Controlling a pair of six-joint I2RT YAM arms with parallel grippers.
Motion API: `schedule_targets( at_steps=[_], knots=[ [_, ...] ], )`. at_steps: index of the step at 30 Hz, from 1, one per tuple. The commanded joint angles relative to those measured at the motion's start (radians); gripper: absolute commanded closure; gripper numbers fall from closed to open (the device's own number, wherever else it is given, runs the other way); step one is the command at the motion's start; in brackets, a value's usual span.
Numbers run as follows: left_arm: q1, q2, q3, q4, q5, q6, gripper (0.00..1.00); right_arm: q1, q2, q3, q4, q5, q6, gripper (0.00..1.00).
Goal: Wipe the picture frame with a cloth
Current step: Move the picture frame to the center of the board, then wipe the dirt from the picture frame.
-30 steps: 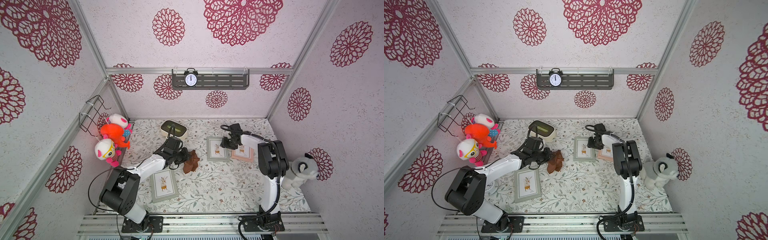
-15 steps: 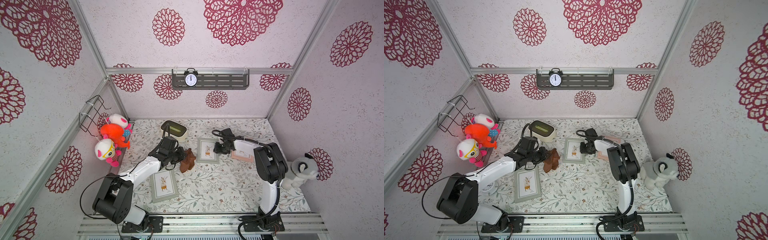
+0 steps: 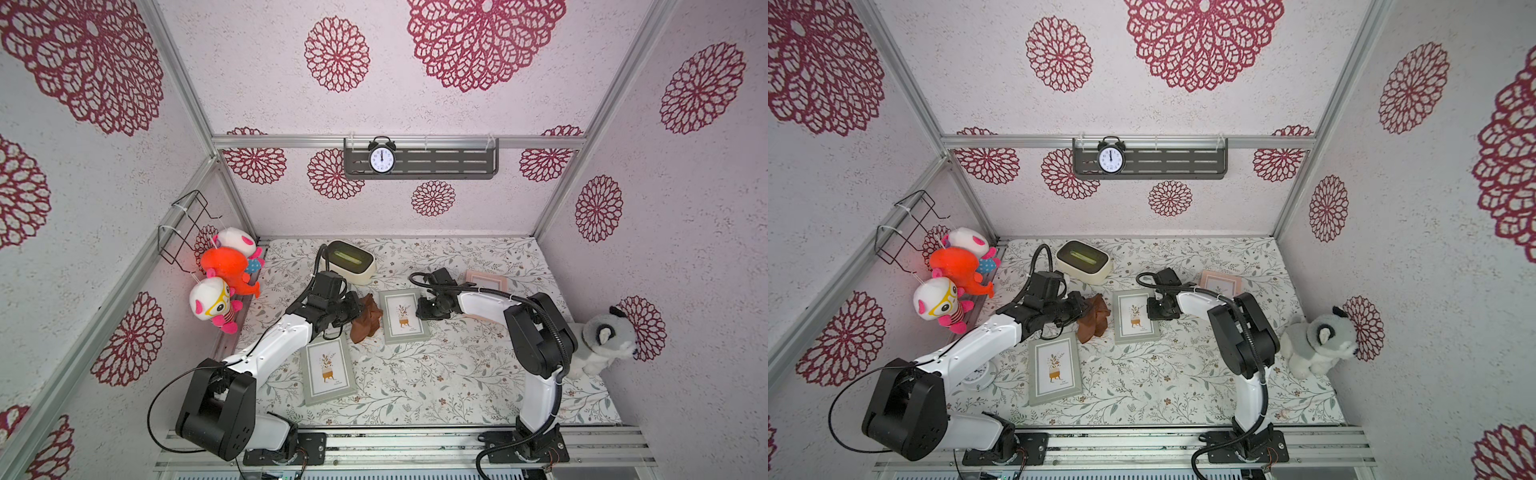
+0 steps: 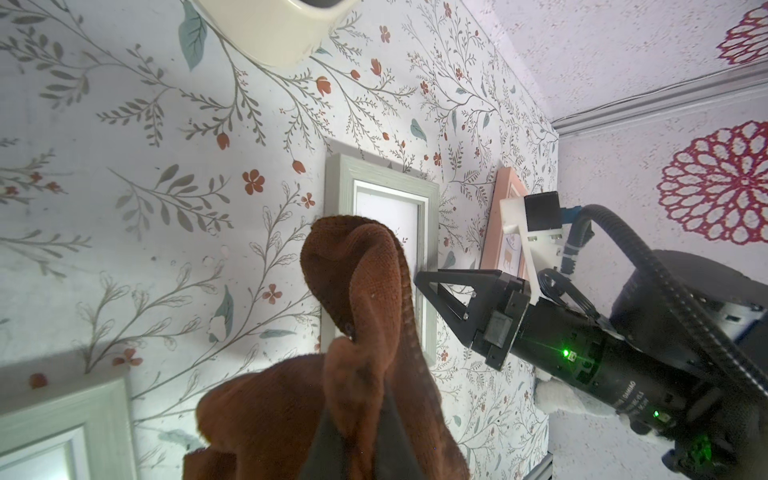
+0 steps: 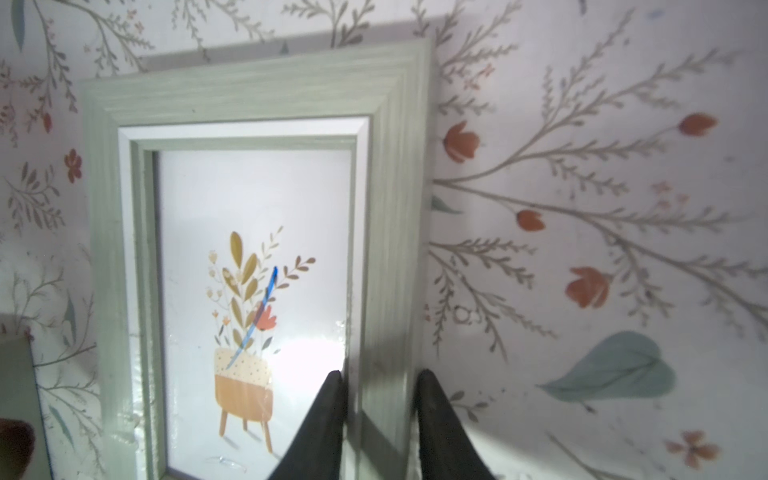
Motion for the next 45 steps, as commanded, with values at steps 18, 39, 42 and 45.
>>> schedule_targets(
  at_steps=[18,39,42,45],
  knots=[
    [-0.217,0.295,0.342,-0.419,-0.320,0.238,1.00,0.114,-0.156,-0.176,-0.046,0.008,0.114,0.60],
    [-0.273,0.450,0.329,-0.385,-0.301,0.237,1.00,0.070,-0.111,-0.065,0.030,0.036,0.110,0.53],
    [-0.276,0.470,0.331,-0.377,-0.302,0.238,1.00,0.061,-0.068,-0.038,0.041,0.035,0.104,0.58],
    [-0.278,0.482,0.332,-0.362,-0.309,0.243,1.00,0.057,-0.033,-0.023,0.048,0.038,0.102,0.63]
  ],
)
